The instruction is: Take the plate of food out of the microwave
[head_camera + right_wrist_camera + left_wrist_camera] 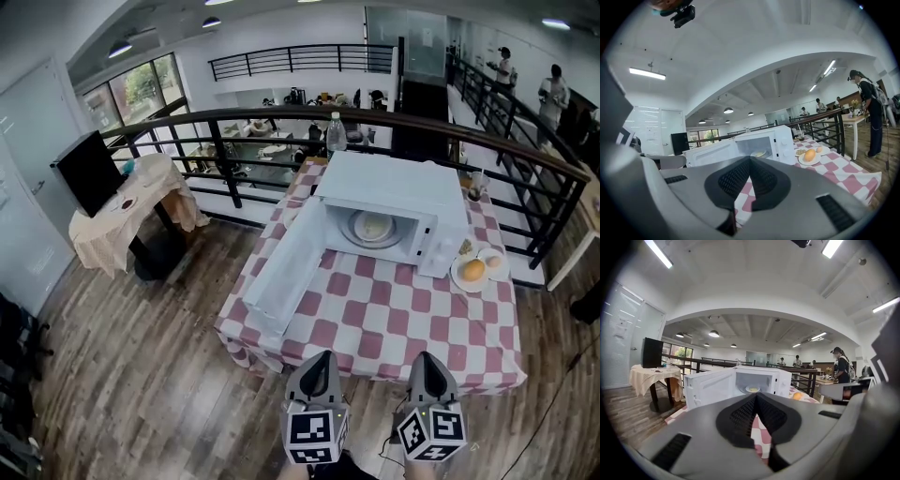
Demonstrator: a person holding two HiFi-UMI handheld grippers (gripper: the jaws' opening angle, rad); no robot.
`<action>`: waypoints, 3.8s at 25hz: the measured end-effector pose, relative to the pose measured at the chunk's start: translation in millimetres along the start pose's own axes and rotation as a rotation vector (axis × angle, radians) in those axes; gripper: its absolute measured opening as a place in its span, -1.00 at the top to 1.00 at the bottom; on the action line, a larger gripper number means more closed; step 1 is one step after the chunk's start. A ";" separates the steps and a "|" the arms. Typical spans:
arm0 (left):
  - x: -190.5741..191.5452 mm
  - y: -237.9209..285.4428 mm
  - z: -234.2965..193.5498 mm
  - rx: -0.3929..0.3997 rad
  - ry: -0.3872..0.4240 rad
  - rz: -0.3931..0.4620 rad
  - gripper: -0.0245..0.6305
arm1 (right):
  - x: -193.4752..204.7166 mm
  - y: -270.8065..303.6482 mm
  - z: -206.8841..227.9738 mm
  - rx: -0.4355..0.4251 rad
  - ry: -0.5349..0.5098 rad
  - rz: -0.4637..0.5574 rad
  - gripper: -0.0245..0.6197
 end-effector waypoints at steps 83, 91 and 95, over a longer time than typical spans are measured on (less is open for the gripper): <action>-78.6 336.3 -57.9 0.165 -0.018 -0.181 0.90 | -80.9 330.0 34.3 -0.041 0.149 -0.173 0.95; -70.7 355.0 -52.8 0.166 -0.006 -0.216 0.90 | -76.5 365.3 52.2 -0.099 0.356 -0.213 0.95; -67.5 360.7 -53.7 0.162 0.002 -0.229 0.90 | -68.0 379.1 60.3 -0.096 0.530 -0.227 0.95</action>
Point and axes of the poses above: the fingertips, and each gripper's own axes: y forward along the fingers, z to its right, x out of its underside, the point moved 5 cm from there along -y, backward along the fingers, and after that the axes turned 13 degrees about -z, right-handed, at the moved point
